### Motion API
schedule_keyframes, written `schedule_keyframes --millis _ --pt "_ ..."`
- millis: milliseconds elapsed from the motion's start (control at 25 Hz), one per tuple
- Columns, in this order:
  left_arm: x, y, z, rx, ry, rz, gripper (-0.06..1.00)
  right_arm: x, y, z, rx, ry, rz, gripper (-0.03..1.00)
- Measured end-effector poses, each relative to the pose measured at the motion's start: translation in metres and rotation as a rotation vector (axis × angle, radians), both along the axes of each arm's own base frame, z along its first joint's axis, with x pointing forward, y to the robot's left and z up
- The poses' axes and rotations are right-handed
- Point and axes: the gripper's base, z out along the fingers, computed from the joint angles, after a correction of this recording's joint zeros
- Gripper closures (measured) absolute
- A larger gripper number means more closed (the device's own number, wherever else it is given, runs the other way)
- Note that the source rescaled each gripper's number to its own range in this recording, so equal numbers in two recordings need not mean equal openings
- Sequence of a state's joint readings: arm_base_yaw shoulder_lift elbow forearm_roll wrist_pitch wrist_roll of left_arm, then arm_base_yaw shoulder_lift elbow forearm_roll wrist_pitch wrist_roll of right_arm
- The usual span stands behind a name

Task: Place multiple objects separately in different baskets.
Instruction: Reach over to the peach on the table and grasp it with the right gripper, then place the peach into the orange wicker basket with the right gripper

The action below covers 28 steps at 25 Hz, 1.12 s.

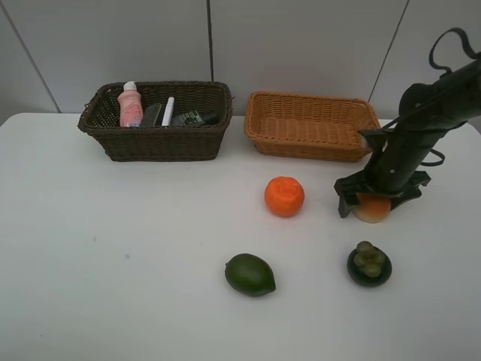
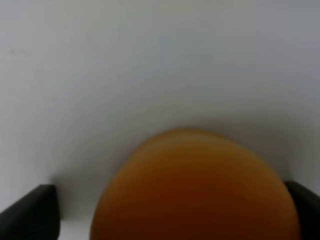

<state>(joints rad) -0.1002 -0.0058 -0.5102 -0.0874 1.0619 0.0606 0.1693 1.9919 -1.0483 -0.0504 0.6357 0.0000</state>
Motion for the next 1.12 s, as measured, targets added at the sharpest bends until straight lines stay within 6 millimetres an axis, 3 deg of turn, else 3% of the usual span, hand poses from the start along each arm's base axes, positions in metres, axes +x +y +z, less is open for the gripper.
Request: schedule_keyframes --millis 40,80,120,400,560,760,880,1000,1120 --pt "0.0 0.0 0.0 0.0 0.0 0.0 -0.06 0.0 -0.001 0.0 -0.005 -0.001 0.004 0.45" --pt "0.0 0.0 0.0 0.0 0.0 0.0 -0.06 0.001 -0.001 0.0 -0.009 -0.002 0.009 0.73" --pt "0.0 0.0 0.0 0.0 0.0 0.0 -0.06 0.001 -0.001 0.0 -0.011 -0.003 0.012 0.92" --pt "0.0 0.0 0.0 0.0 0.0 0.0 -0.06 0.0 -0.002 0.003 -0.016 0.005 0.014 0.92" --pt "0.0 0.0 0.0 0.0 0.0 0.0 -0.06 0.004 -0.001 0.035 -0.016 -0.017 0.008 0.92" --pt "0.0 0.0 0.0 0.0 0.001 0.0 -0.06 0.038 0.004 0.105 0.016 -0.212 0.001 0.92" --pt "0.0 0.0 0.0 0.0 0.001 0.0 -0.06 0.065 0.009 0.13 0.035 -0.32 -0.001 0.92" --pt "0.0 0.0 0.0 0.0 0.002 0.0 -0.06 0.094 0.014 0.131 0.044 -0.375 0.0 0.92" --pt "0.0 0.0 0.0 0.0 0.002 0.0 -0.06 0.121 0.018 0.111 0.034 -0.376 0.005 0.92"
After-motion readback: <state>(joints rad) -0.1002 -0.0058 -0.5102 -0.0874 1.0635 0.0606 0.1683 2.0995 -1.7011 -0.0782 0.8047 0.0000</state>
